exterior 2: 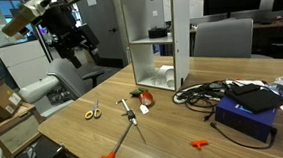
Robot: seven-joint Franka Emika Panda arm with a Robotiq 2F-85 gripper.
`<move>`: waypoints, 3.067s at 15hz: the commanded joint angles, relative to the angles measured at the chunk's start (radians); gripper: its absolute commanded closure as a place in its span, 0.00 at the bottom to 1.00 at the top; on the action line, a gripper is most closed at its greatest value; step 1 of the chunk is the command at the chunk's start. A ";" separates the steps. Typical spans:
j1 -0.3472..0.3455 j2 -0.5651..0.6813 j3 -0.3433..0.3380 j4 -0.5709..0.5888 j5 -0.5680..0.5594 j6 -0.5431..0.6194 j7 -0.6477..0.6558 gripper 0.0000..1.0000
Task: Pick up the toy from the table and put it in the middle compartment of the cabinet.
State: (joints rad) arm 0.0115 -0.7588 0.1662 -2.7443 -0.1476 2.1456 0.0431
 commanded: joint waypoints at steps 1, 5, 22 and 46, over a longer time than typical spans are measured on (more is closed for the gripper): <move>0.019 0.010 -0.021 0.007 -0.013 -0.015 -0.005 0.00; 0.056 0.052 -0.076 0.044 0.008 -0.087 -0.124 0.00; 0.060 0.726 -0.296 0.312 0.044 0.396 -0.766 0.00; -0.130 1.508 -0.119 0.986 0.031 0.283 -0.945 0.00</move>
State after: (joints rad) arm -0.1118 0.6994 0.0319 -1.8316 -0.1052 2.4760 -0.9176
